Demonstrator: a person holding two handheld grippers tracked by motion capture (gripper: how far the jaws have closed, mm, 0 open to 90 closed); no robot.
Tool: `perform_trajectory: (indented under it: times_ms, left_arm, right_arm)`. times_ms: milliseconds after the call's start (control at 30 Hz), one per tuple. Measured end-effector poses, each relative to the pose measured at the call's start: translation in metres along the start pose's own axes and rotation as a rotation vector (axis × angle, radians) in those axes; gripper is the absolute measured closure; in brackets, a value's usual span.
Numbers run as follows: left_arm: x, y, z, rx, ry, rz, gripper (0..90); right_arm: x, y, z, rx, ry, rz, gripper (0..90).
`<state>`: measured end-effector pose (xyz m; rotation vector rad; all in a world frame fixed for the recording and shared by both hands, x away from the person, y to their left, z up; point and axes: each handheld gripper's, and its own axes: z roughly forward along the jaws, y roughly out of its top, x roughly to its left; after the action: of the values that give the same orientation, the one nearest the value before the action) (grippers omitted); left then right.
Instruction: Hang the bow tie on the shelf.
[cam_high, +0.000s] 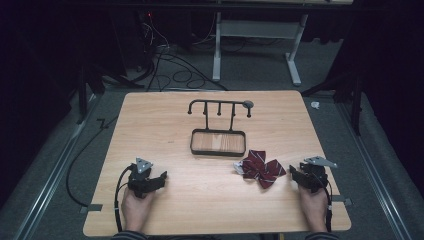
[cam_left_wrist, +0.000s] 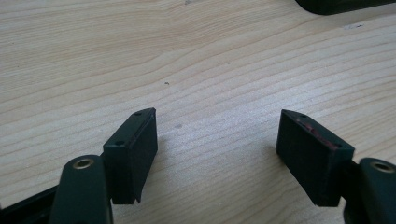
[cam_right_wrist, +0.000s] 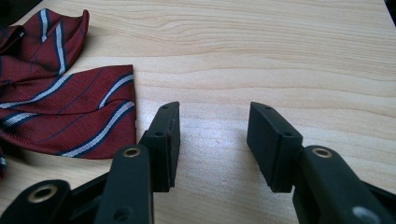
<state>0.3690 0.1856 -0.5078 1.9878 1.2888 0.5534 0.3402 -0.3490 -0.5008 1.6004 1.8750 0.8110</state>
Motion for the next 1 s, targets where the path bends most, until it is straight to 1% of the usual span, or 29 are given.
perform_trajectory:
  times_ms: [833,1000]
  left_arm:
    - [0.0001,0.0001,-0.0001,0.001,-0.001,-0.001,29.6]
    - [0.0001,0.0001,0.0,0.0,0.0,0.0,29.6]
  right_arm:
    - [0.0001,0.0001,-0.0001,0.001,-0.002,0.005,55.9]
    - [-0.0014,0.0002,-0.0001,-0.002,0.012,0.016,55.9]
